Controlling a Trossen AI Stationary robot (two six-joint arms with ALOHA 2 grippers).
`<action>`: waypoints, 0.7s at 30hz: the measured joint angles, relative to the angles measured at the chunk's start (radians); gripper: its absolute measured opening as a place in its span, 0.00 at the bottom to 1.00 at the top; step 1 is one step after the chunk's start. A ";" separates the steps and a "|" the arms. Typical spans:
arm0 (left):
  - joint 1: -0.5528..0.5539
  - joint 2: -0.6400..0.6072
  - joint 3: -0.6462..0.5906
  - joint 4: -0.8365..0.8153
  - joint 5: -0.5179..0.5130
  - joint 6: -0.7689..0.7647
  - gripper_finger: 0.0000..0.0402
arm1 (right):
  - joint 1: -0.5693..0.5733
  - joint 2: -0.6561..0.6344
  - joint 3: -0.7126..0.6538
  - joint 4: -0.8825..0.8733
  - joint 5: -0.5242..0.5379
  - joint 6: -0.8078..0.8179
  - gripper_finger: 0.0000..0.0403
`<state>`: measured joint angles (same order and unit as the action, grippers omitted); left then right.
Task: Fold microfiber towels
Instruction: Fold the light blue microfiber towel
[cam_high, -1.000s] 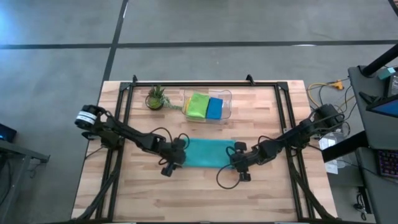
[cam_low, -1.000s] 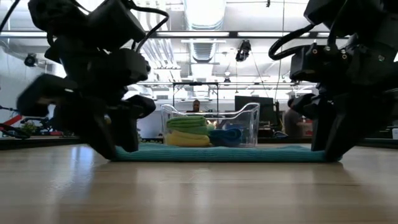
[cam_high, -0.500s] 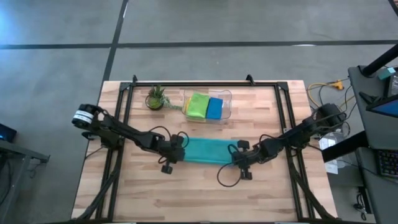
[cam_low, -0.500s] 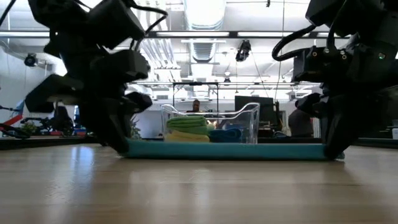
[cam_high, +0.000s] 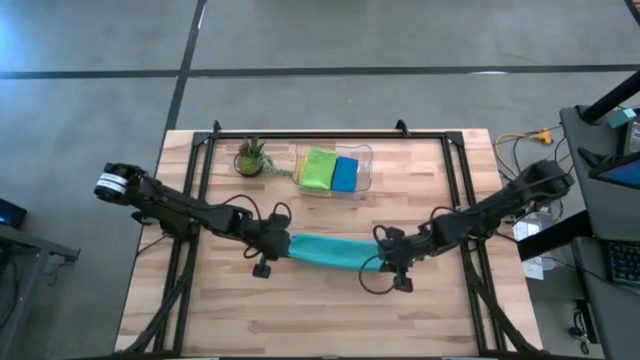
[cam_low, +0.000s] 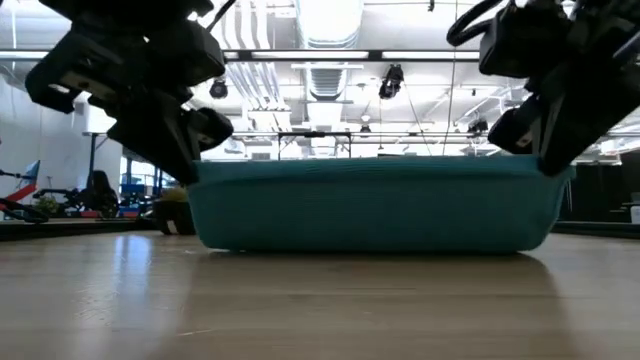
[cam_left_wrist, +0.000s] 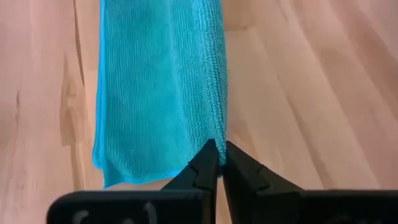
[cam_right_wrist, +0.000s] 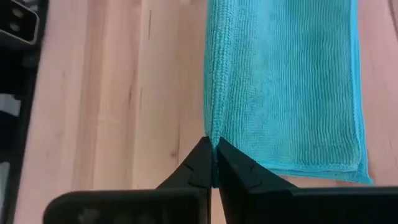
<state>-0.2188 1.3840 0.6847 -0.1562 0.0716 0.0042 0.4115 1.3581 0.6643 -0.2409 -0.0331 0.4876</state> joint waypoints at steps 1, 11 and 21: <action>0.001 0.000 -0.003 0.000 -0.003 0.000 0.00 | -0.005 -0.002 0.000 0.001 0.001 0.002 0.02; 0.044 0.042 -0.010 0.021 -0.031 0.000 0.00 | -0.088 0.039 -0.002 -0.060 0.008 0.003 0.02; 0.095 0.055 -0.026 0.060 -0.081 0.002 0.00 | -0.167 0.058 -0.012 -0.070 0.004 -0.020 0.02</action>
<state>-0.1235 1.4386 0.6582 -0.0961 -0.0097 0.0061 0.2441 1.4162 0.6521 -0.3107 -0.0295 0.4672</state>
